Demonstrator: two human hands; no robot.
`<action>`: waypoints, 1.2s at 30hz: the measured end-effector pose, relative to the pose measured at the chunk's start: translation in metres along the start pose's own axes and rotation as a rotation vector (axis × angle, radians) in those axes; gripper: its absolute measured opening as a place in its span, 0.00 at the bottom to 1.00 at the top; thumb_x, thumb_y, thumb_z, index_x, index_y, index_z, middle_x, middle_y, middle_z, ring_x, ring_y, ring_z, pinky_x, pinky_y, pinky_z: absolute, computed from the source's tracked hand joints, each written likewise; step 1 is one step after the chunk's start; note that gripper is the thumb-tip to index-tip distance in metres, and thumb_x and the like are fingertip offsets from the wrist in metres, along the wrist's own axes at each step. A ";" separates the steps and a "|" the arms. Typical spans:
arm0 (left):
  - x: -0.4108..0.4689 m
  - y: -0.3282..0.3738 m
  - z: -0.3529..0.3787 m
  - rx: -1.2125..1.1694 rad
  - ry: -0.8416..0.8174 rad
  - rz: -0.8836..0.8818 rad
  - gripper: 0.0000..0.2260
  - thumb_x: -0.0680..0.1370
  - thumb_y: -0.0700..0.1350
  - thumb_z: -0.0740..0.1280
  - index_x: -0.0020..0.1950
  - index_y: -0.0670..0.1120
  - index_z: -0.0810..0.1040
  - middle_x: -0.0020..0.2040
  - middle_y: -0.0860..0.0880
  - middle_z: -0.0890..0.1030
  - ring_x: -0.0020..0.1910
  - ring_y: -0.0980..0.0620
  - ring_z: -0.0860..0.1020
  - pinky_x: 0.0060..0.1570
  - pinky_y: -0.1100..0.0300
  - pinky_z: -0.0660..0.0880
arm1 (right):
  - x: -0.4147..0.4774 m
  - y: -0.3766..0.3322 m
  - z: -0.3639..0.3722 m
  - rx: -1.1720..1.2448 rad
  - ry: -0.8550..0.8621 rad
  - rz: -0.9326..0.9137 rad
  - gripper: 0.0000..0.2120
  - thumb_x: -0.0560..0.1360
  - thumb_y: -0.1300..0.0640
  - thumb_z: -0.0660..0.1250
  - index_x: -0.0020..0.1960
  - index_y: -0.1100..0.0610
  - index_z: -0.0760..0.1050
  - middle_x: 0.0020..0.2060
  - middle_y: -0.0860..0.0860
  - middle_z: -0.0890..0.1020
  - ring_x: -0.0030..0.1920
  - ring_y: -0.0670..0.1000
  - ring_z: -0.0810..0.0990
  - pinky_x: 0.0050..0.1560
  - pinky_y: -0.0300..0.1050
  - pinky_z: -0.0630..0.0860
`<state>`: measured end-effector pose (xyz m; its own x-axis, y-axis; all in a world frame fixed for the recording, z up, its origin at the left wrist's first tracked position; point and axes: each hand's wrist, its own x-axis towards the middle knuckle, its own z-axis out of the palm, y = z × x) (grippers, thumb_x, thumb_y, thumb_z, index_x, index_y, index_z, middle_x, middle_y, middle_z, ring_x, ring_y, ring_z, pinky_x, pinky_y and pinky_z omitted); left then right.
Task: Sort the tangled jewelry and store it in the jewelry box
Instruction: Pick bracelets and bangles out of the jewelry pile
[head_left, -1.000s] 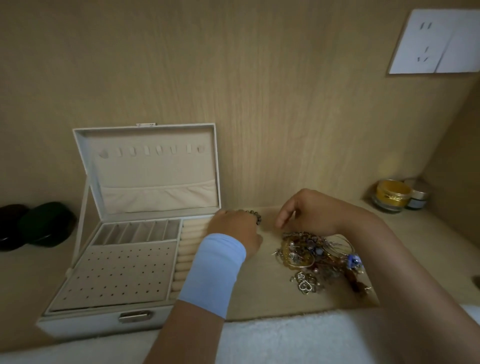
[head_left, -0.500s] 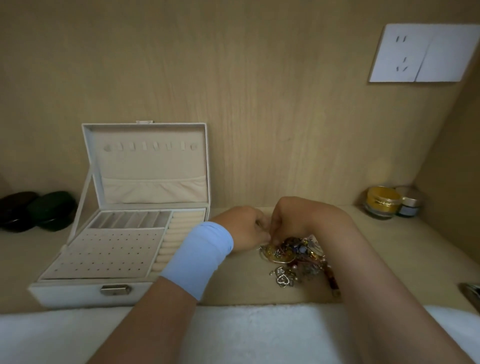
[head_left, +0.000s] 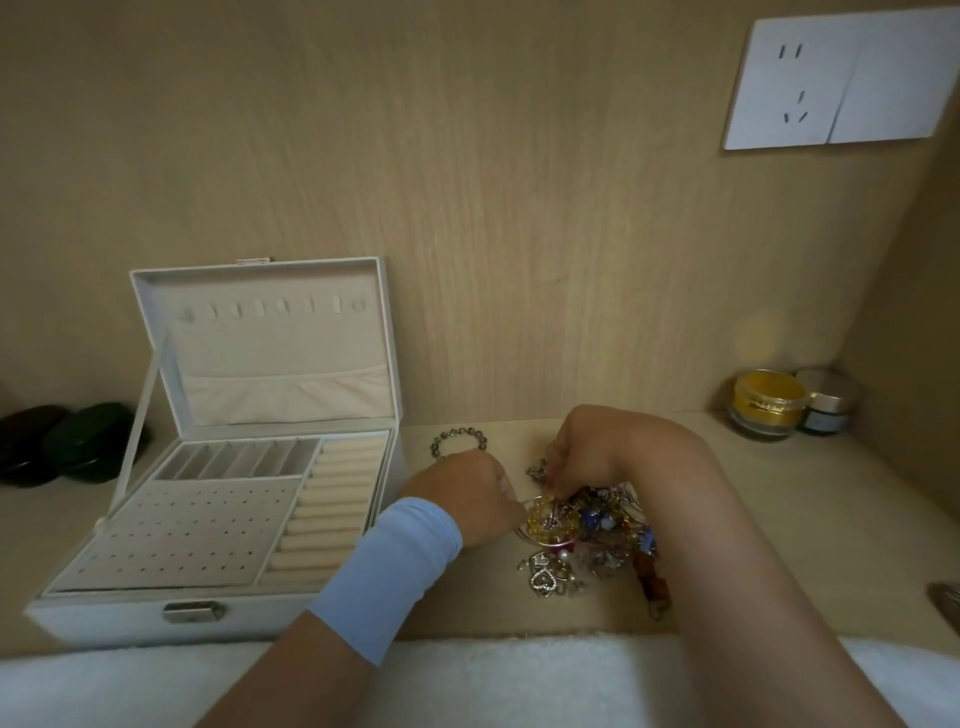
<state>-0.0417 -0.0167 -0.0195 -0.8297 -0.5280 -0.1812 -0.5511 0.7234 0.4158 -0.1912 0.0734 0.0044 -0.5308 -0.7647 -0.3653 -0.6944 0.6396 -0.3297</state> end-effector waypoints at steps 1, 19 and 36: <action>-0.001 0.001 0.002 -0.005 0.010 -0.014 0.07 0.75 0.53 0.70 0.45 0.51 0.82 0.45 0.55 0.82 0.48 0.54 0.80 0.53 0.60 0.77 | 0.000 0.001 0.000 0.003 -0.005 0.002 0.18 0.66 0.51 0.79 0.54 0.55 0.85 0.53 0.50 0.84 0.54 0.52 0.81 0.60 0.53 0.79; 0.000 0.007 -0.015 -0.393 -0.033 0.288 0.07 0.77 0.41 0.67 0.49 0.53 0.80 0.48 0.52 0.84 0.49 0.55 0.82 0.55 0.60 0.76 | -0.054 -0.010 -0.039 0.198 0.070 -0.210 0.08 0.77 0.61 0.71 0.54 0.53 0.83 0.46 0.51 0.87 0.46 0.49 0.86 0.52 0.48 0.81; -0.013 -0.034 -0.065 -0.274 0.184 0.228 0.04 0.76 0.43 0.71 0.48 0.52 0.83 0.39 0.53 0.84 0.40 0.57 0.81 0.44 0.63 0.76 | -0.031 -0.035 -0.011 0.613 0.151 -0.296 0.08 0.77 0.68 0.69 0.56 0.62 0.81 0.44 0.57 0.85 0.37 0.52 0.85 0.45 0.53 0.85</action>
<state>-0.0067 -0.0637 0.0269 -0.8847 -0.4562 0.0956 -0.2897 0.6989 0.6540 -0.1557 0.0737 0.0373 -0.4540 -0.8879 -0.0740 -0.4442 0.2976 -0.8451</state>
